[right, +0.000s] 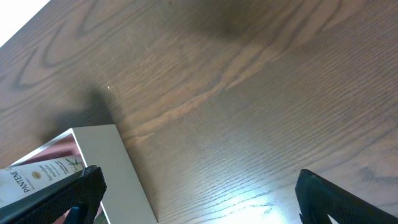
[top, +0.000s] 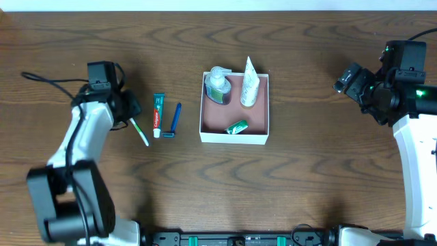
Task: Pack container
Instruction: 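Reach the left gripper to the green toothbrush and grasp its handle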
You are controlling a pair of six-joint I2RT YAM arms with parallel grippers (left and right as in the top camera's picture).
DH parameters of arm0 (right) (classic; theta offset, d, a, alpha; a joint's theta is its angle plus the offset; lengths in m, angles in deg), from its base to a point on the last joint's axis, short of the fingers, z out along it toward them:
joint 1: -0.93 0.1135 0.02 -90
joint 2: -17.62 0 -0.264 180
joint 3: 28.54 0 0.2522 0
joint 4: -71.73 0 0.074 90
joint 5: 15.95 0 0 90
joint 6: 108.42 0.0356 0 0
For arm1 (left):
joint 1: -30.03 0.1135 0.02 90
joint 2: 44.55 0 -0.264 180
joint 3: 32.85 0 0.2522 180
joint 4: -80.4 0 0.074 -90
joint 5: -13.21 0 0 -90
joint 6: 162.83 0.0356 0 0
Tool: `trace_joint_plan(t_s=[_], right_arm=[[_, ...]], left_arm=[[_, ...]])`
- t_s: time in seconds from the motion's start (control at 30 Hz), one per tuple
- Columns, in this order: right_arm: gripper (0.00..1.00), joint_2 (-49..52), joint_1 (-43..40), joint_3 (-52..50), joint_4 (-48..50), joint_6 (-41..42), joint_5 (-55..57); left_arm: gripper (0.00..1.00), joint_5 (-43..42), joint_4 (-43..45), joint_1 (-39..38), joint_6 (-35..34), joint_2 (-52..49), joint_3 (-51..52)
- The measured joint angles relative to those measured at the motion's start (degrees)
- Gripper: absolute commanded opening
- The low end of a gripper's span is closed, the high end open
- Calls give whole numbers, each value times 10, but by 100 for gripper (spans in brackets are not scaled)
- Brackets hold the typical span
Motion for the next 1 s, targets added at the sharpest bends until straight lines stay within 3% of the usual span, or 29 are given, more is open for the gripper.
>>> trace_joint_plan(t_s=[0.2,0.53,0.93,1.0], right_arm=[[99,0,0,0,0,0,0],[99,0,0,0,0,0,0],[99,0,0,0,0,0,0],[99,0,0,0,0,0,0]], left_arm=[[43,0,8,0,-28,-67,1],[42,23,18,0,-34,-80,1],[19,35,20,0,-39,-91,0],[10,35,17,0,-31,-91,0]])
